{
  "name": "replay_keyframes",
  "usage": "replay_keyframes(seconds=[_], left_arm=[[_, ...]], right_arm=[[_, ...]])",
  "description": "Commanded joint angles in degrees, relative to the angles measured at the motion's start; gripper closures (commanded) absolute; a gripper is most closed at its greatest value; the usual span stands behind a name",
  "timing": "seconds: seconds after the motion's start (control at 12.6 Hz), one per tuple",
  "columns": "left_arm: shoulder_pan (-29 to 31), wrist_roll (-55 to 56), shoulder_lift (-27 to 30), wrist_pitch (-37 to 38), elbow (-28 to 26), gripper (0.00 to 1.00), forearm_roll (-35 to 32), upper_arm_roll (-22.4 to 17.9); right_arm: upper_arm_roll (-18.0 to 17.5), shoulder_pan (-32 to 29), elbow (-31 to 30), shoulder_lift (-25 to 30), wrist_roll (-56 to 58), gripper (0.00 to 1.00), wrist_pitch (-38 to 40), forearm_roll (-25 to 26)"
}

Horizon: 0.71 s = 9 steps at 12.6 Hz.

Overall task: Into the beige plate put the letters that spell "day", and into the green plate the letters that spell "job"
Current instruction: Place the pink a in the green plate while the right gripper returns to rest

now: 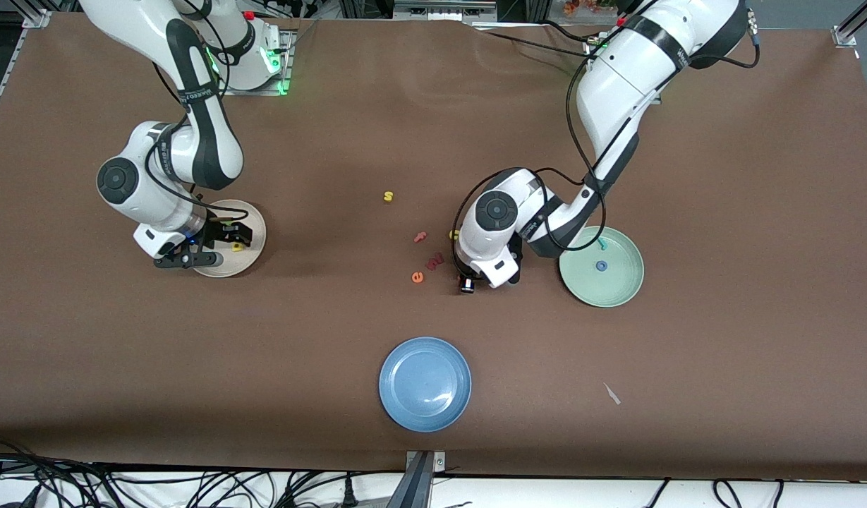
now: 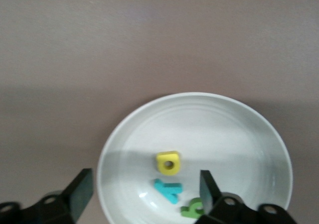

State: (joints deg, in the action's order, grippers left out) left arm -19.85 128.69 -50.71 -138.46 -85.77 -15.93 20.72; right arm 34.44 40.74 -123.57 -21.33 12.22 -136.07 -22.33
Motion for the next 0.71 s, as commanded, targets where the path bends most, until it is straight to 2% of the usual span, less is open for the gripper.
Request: replay_keyframes(seconds=[0.0, 0.08, 0.24, 0.63], left_arm=[[-1.0, 1.1, -0.4, -0.1, 0.8, 1.0, -4.4, -0.3], [-1.1, 1.1, -0.3, 0.4, 0.8, 1.0, -6.1, -0.2], [-0.6, 0.9, 0.5, 1.0, 0.8, 1.0, -6.5, -0.2], [1.2, -10.5, 6.1, 13.8, 1.6, 1.0, -6.5, 0.0]], right_arm=[[0.0, -0.1, 9.2, -4.1, -3.3, 0.0, 8.9, 0.0], [0.0, -0.1, 11.4, -5.5, -3.7, 0.0, 10.5, 0.0], [0.0, 0.0, 11.9, -5.9, -4.6, 0.0, 11.3, 0.0], [0.1, 0.0, 11.9, -5.5, -4.6, 0.0, 13.5, 0.0]])
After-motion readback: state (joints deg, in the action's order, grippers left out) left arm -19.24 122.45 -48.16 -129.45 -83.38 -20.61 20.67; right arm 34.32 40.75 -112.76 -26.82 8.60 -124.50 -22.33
